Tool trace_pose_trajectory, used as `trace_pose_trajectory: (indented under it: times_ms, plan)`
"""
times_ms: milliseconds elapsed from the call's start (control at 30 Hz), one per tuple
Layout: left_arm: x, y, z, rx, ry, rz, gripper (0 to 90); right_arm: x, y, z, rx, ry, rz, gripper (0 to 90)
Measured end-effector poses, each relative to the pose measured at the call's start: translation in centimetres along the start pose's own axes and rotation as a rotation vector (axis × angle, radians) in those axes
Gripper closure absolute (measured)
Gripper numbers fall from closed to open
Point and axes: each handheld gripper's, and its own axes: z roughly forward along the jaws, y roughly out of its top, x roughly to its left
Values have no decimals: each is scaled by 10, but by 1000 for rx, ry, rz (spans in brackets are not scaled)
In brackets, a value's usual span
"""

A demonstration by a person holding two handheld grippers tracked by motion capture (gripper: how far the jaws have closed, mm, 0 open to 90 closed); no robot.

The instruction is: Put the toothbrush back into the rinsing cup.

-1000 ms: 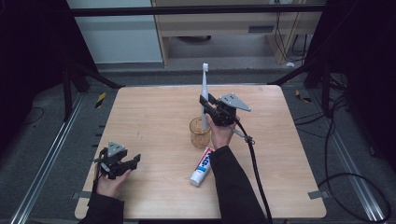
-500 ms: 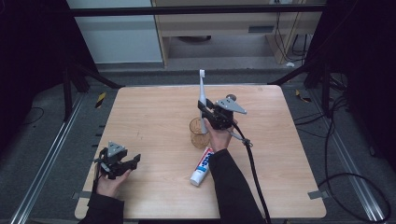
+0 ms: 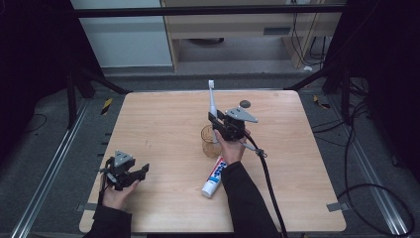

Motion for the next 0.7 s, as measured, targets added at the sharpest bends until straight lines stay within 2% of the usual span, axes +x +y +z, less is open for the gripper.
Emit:
trace_pose_trajectory:
  times_ms: [500, 700]
  plan:
    - [-1, 0, 0, 2, 0, 3, 398, 0, 2, -5, 69, -12, -34, 668]
    - [-1, 0, 0, 2, -1, 3, 398, -2, 2, -8, 91, -12, -33, 667]
